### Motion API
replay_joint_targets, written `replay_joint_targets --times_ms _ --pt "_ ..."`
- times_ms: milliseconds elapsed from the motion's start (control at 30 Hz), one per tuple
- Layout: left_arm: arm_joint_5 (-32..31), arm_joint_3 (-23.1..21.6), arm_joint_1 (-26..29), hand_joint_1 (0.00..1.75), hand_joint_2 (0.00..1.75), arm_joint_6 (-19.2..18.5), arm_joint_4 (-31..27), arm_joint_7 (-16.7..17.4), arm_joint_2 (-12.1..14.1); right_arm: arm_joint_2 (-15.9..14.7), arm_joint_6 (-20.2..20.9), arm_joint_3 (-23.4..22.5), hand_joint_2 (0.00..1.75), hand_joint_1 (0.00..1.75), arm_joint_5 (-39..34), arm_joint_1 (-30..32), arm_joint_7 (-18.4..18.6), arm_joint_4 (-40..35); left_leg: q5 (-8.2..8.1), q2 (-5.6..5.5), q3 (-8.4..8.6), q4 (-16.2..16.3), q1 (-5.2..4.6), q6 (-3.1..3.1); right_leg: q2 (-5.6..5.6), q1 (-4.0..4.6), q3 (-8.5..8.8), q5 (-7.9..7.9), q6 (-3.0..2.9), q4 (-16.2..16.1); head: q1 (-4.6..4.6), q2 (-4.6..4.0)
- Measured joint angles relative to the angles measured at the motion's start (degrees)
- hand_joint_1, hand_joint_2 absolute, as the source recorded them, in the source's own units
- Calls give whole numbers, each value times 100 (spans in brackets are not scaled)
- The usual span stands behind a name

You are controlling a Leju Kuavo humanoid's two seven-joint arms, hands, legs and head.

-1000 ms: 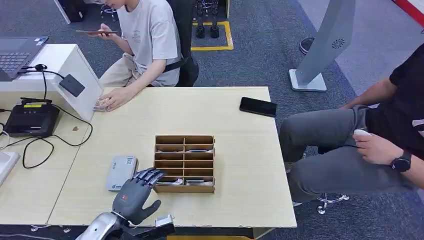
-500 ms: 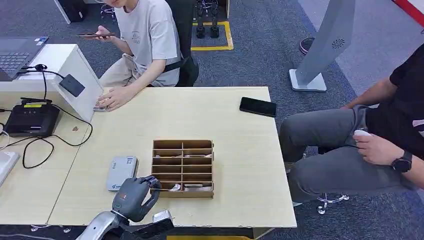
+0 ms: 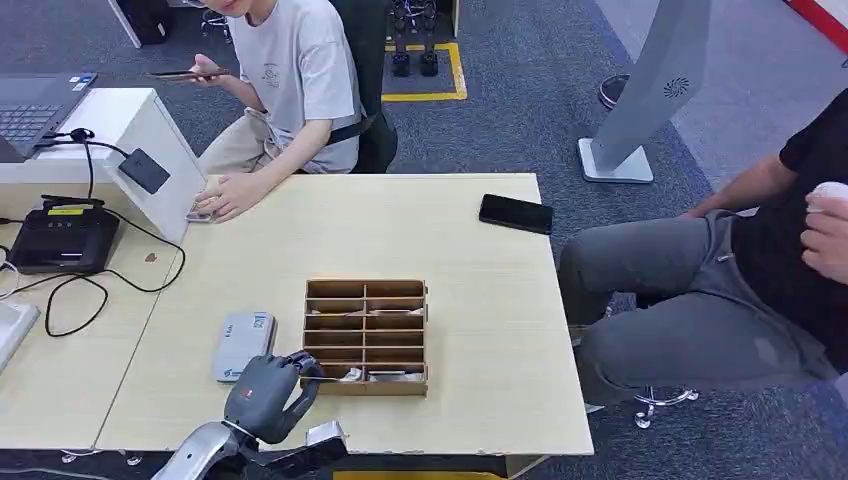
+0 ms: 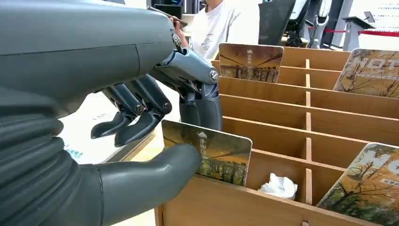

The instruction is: Pass the card to the sensor for recognition and then transmit it.

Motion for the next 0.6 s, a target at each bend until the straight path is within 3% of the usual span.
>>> replay_joint_targets --times_ms 333,433,533,600 --pt "76 0 -2 175 175 26 0 -65 2 0 2 2 175 0 0 0 0 0 0 0 0 0 0 0 0 0 0 0 0 0 0 0" --pt "530 29 -65 175 175 15 -35 -320 26 0 0 11 175 0 -4 1 -4 0 1 -1 0 1 1 0 -2 1 -2 1 0 0 0 0" --pt "1376 238 -299 175 175 -281 -406 -594 118 0 -11 33 175 0 -26 -4 -46 0 3 -7 0 0 1 1 -6 1 3 1 -1 1 0 0" --pt "1436 337 -408 175 175 -369 -549 -616 149 0 -15 35 175 0 -26 -5 -50 0 2 -6 2 0 1 1 -5 1 4 3 -3 1 0 0"
